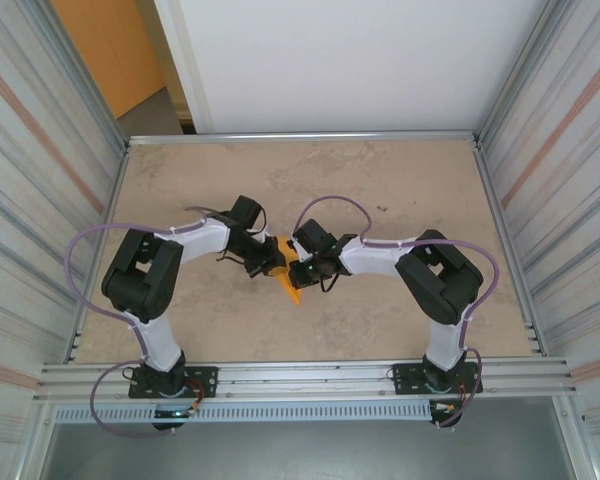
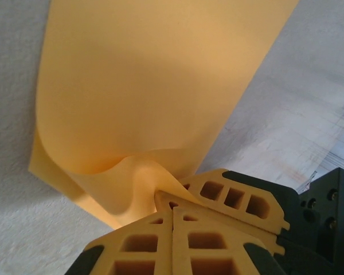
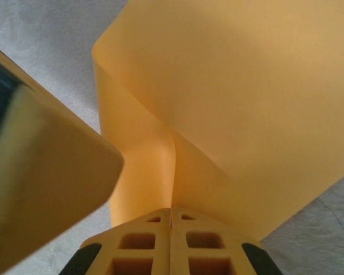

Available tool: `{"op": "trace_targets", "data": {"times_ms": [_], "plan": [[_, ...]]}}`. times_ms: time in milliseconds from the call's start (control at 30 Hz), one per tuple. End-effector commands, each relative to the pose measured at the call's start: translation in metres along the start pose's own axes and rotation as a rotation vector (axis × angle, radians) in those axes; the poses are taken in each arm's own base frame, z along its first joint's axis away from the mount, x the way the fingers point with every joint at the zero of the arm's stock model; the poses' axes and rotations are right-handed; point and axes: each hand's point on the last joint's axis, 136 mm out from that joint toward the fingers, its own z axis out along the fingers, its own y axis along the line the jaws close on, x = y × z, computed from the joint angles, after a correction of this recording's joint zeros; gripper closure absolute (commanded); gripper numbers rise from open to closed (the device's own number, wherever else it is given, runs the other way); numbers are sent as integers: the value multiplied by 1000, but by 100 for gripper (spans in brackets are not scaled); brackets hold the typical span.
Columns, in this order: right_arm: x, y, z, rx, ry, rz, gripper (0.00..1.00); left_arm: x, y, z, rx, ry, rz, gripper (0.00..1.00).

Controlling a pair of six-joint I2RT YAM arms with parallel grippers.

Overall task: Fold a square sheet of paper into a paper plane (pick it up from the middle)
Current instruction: Third fold the triangle at the center of the table.

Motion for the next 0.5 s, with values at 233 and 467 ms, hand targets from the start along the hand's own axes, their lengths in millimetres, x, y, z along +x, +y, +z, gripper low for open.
{"op": "trace_targets", "data": {"times_ms": [233, 467], "plan": [[16, -13, 10, 42, 66, 34, 94, 0, 16, 11, -72, 12, -43, 94], [16, -14, 11, 45, 69, 35, 93, 1, 29, 12, -124, 5, -51, 94]]}}
